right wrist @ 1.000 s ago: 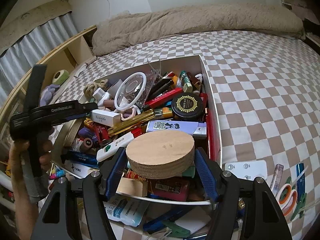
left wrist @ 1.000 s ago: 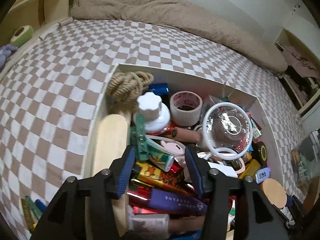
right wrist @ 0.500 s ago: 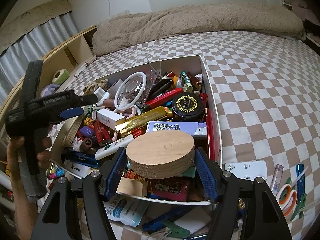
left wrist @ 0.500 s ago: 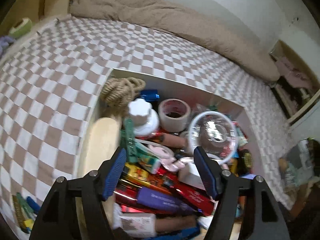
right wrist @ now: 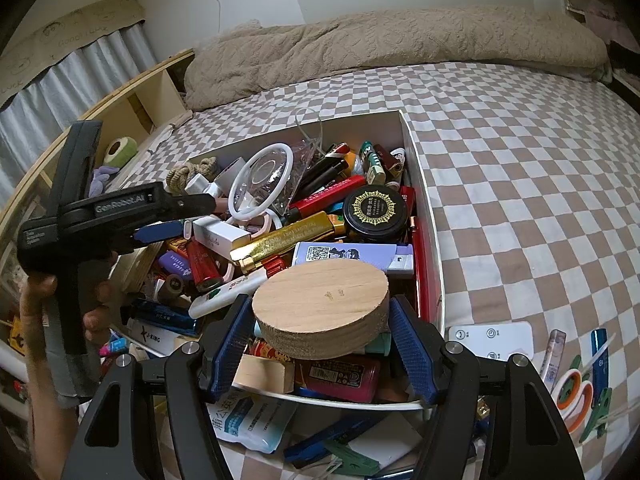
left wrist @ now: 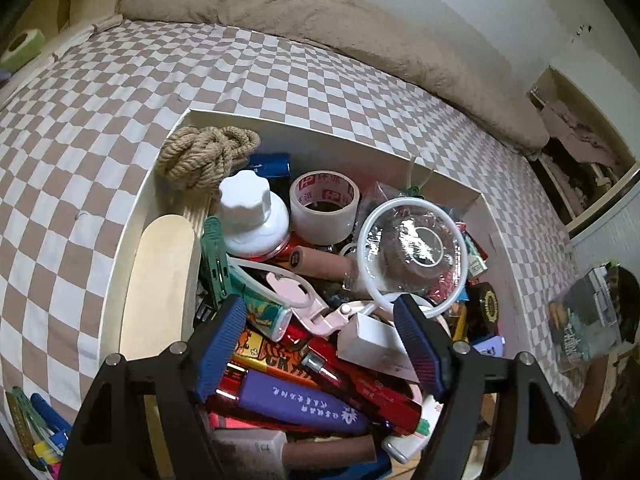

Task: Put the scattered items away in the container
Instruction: 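Lower the wooden disc into the box and open the right gripper, then withdraw both tools from the box back toward the items on the bedspread, then move left tool toward yellow lighter while right tool approaches blue transparent lighter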

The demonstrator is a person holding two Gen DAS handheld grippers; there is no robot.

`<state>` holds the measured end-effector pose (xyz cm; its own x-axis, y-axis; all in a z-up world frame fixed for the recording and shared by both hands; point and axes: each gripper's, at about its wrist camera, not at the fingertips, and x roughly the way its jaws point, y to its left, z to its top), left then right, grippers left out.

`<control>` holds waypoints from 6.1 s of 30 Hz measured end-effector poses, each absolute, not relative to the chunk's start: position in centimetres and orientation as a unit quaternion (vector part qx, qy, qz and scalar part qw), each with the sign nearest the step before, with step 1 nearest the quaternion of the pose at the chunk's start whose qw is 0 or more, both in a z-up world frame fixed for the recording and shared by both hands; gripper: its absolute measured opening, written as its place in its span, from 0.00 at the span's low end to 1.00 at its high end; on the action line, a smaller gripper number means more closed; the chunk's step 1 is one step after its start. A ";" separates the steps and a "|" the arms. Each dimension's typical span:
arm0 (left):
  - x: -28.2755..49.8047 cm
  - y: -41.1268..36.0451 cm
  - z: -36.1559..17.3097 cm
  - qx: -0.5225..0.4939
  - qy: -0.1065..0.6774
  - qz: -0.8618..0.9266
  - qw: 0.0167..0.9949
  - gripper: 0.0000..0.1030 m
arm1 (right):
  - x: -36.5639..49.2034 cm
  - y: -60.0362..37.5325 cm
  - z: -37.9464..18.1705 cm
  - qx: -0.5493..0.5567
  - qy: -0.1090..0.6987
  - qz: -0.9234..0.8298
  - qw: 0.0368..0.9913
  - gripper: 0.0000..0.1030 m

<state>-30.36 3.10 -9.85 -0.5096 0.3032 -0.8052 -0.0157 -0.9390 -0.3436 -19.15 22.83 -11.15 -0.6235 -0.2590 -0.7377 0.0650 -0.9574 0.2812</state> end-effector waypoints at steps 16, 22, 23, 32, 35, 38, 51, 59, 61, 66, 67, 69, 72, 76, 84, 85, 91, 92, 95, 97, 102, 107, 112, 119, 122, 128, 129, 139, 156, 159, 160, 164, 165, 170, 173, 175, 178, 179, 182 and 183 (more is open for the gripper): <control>-28.6 2.2 -8.3 -0.461 -0.134 0.874 0.078 0.76 | -18.4 22.8 -10.7 0.398 -0.099 -0.906 0.099 0.68; -27.5 2.4 -7.4 -0.446 -0.122 0.883 0.078 0.82 | -17.9 23.0 -10.1 0.373 -0.084 -0.920 0.085 0.86; -27.3 2.5 -7.3 -0.444 -0.119 0.885 0.077 0.82 | -17.9 23.0 -10.0 0.370 -0.081 -0.921 0.084 0.86; -25.7 3.1 -6.6 -0.418 -0.086 0.901 0.077 1.00 | -17.6 23.0 -9.8 0.346 -0.057 -0.935 0.050 1.00; -25.4 3.2 -6.5 -0.412 -0.072 0.905 0.073 1.00 | -17.6 23.2 -9.7 0.343 -0.057 -0.937 0.043 1.00; -25.0 3.2 -6.4 -0.404 -0.059 0.911 0.064 1.00 | -17.7 23.4 -9.8 0.342 -0.057 -0.937 0.038 1.00; -23.0 3.9 -6.7 -0.386 -0.012 0.921 0.047 1.00 | -17.4 23.1 -9.7 0.334 -0.038 -0.941 0.027 1.00; -21.6 3.0 -7.0 -0.376 -0.013 0.926 0.028 1.00 | -17.4 23.1 -9.7 0.333 -0.032 -0.942 0.023 1.00; -21.2 2.7 -7.2 -0.374 -0.016 0.927 0.024 1.00 | -17.4 23.1 -9.7 0.332 -0.032 -0.942 0.023 1.00; -20.6 2.0 -7.7 -0.372 -0.019 0.928 0.022 1.00 | -17.2 23.0 -9.6 0.328 -0.028 -0.944 0.021 1.00; -20.6 1.9 -7.7 -0.372 -0.019 0.928 0.024 1.00 | -17.2 23.0 -9.6 0.327 -0.026 -0.945 0.020 1.00; -20.4 1.8 -7.7 -0.369 -0.021 0.929 0.025 1.00 | -17.1 23.0 -9.6 0.324 -0.024 -0.946 0.016 1.00; -20.1 1.8 -7.8 -0.362 -0.018 0.932 0.022 1.00 | -17.1 23.1 -9.6 0.323 -0.022 -0.946 0.012 1.00; -19.8 1.8 -8.0 -0.359 -0.018 0.933 0.021 1.00 | -16.9 23.2 -9.7 0.319 -0.023 -0.947 0.011 1.00; -18.9 1.8 -8.4 -0.355 -0.013 0.935 0.018 1.00 | -16.0 23.6 -9.5 0.307 -0.030 -0.951 0.003 1.00; -18.7 1.8 -8.5 -0.355 -0.015 0.935 0.018 1.00 | -15.8 23.7 -9.5 0.305 -0.031 -0.952 0.002 1.00; -17.7 1.6 -8.5 -0.341 -0.015 0.940 0.021 1.00 | -14.4 24.1 -10.0 0.294 -0.033 -0.955 -0.016 1.00; -17.5 1.6 -8.5 -0.338 -0.015 0.941 0.022 1.00 | -14.2 24.2 -10.1 0.296 -0.036 -0.954 -0.016 1.00; -16.8 1.6 -8.5 -0.333 -0.018 0.942 0.027 1.00 | -13.4 24.5 -10.4 0.297 -0.046 -0.954 -0.018 1.00; -16.5 1.5 -8.7 -0.334 -0.019 0.942 0.028 1.00 | -12.9 24.7 -10.7 0.299 -0.052 -0.953 -0.020 1.00; -15.6 1.6 -9.2 -0.338 -0.023 0.940 0.035 1.00 | -11.8 24.9 -11.5 0.308 -0.064 -0.949 -0.024 1.00; -14.3 1.9 -9.4 -0.332 -0.021 0.942 0.038 1.00 | -11.0 25.0 -11.8 0.310 -0.070 -0.948 -0.026 1.00; -13.3 2.2 -10.1 -0.342 -0.017 0.939 0.040 1.00 | -10.2 24.8 -12.5 0.316 -0.069 -0.946 -0.026 1.00; -12.8 2.8 -11.2 -0.367 -0.015 0.929 0.047 1.00 | -9.3 24.2 -13.8 0.341 -0.060 -0.938 -0.027 1.00; -12.3 3.1 -11.8 -0.376 -0.014 0.925 0.049 1.00 | -9.0 24.0 -14.3 0.352 -0.058 -0.934 -0.025 1.00; -12.0 3.2 -13.6 -0.419 -0.015 0.907 0.039 1.00 | -8.4 23.4 -15.2 0.368 -0.044 -0.929 -0.027 1.00; -12.0 3.2 -14.0 -0.428 -0.018 0.903 0.040 1.00 | -8.3 23.2 -15.3 0.371 -0.040 -0.927 -0.026 1.00; -11.7 3.4 -16.6 -0.484 -0.018 0.874 0.029 1.00 | -8.2 22.2 -16.8 0.408 -0.019 -0.912 -0.028 1.00; -12.6 4.4 -19.3 -0.535 0.014 0.845 0.012 1.00 | -8.5 21.9 -19.5 0.475 -0.031 -0.879 -0.031 1.00; -12.6 4.5 -19.5 -0.537 0.018 0.843 0.012 1.00 | -8.5 22.2 -19.7 0.484 -0.041 -0.874 -0.029 1.00; -12.6 4.6 -19.6 -0.536 0.025 0.844 0.012 1.00 | -8.5 22.3 -19.8 0.488 -0.047 -0.871 -0.024 1.00; -12.3 4.9 -19.8 -0.527 0.042 0.849 0.019 1.00 | -8.3 22.6 -19.8 0.497 -0.062 -0.866 -0.004 1.00; -12.3 4.8 -19.8 -0.527 0.040 0.848 0.019 1.00 | -8.3 22.6 -19.9 0.500 -0.065 -0.864 0.000 1.00; -12.2 4.9 -19.8 -0.527 0.043 0.849 0.019 1.00 | -7.8 24.2 -19.7 0.501 -0.114 -0.858 0.021 1.00; -12.2 4.7 -19.7 -0.528 0.037 0.848 0.021 1.00 | -7.9 25.1 -19.7 0.506 -0.144 -0.849 0.040 1.00; -12.1 4.5 -19.5 -0.529 0.029 0.848 0.022 1.00 | -8.1 25.5 -19.7 0.511 -0.156 -0.843 0.054 1.00; -11.9 4.2 -19.2 -0.530 0.014 0.848 0.032 0.98 | -8.5 26.3 -19.6 0.514 -0.182 -0.835 0.076 1.00; -11.8 4.2 -19.1 -0.529 0.009 0.848 0.038 0.97 | -8.7 26.6 -19.6 0.514 -0.188 -0.833 0.081 1.00; -11.3 4.1 -18.5 -0.523 -0.010 0.850 0.066 0.92 | -9.3 27.0 -19.5 0.513 -0.193 -0.833 0.079 1.00; -11.1 4.2 -18.4 -0.523 -0.019 0.848 0.082 0.92 | -9.3 26.9 -19.5 0.511 -0.192 -0.834 0.077 1.00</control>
